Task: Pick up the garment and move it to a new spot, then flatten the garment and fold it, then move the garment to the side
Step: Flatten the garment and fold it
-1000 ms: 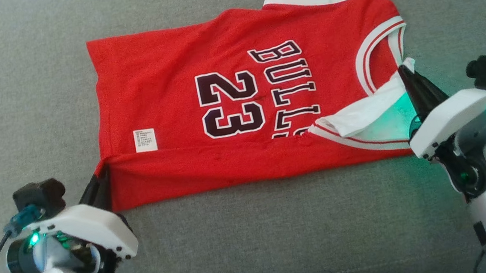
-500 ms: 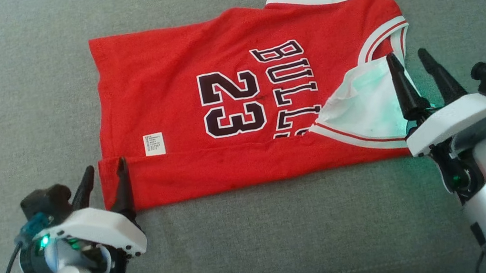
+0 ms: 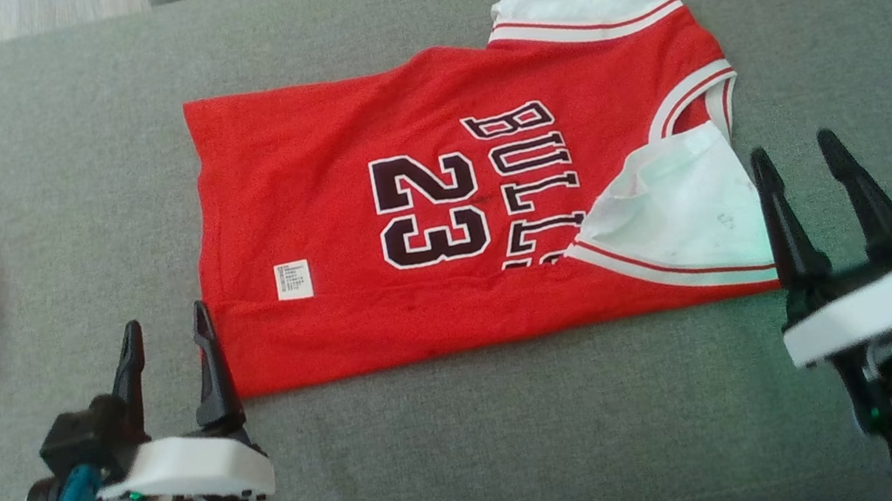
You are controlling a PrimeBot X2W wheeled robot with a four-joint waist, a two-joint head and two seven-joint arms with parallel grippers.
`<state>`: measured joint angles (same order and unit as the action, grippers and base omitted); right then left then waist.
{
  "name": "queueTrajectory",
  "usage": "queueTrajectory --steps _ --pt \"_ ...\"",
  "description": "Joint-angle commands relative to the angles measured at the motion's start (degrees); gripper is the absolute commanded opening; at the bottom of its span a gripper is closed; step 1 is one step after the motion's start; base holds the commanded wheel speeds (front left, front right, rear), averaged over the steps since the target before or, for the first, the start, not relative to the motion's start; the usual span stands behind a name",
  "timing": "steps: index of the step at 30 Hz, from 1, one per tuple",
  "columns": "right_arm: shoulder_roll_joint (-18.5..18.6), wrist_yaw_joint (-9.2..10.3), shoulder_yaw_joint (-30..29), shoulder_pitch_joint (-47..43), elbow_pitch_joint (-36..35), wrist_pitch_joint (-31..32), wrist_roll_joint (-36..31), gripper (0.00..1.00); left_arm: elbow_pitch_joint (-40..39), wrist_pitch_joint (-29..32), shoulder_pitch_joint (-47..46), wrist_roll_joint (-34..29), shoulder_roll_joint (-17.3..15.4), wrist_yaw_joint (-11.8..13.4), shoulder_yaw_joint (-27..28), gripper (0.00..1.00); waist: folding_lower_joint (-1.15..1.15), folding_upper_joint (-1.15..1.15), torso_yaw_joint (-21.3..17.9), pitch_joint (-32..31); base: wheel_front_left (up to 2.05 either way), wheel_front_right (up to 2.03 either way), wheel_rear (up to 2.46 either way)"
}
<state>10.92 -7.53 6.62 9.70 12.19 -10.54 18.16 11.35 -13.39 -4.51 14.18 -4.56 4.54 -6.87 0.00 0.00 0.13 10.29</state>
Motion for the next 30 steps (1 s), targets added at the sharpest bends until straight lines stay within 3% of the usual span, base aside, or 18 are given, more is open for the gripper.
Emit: queueTrajectory --steps 1,14,30 --pt "-0.3 0.04 0.5 -0.5 -2.7 0.2 -0.6 1.00 -2.0 -0.6 -0.7 -0.5 -0.7 0.3 1.5 1.00 0.00 0.00 0.0 -0.4 0.00 0.00 0.00" --pt "-4.5 0.04 -2.9 -12.0 -15.8 4.0 -5.6 1.00 -4.0 -1.3 3.2 -2.2 -1.1 1.1 0.4 1.00 0.00 0.00 -1.5 -2.3 0.00 0.00 0.00" --pt "-5.5 0.04 -3.9 -13.8 -18.1 6.6 -6.5 1.00 -6.8 0.6 4.8 -2.7 -1.9 2.5 -0.6 1.00 0.00 0.00 -2.0 -2.1 0.00 0.00 0.00"
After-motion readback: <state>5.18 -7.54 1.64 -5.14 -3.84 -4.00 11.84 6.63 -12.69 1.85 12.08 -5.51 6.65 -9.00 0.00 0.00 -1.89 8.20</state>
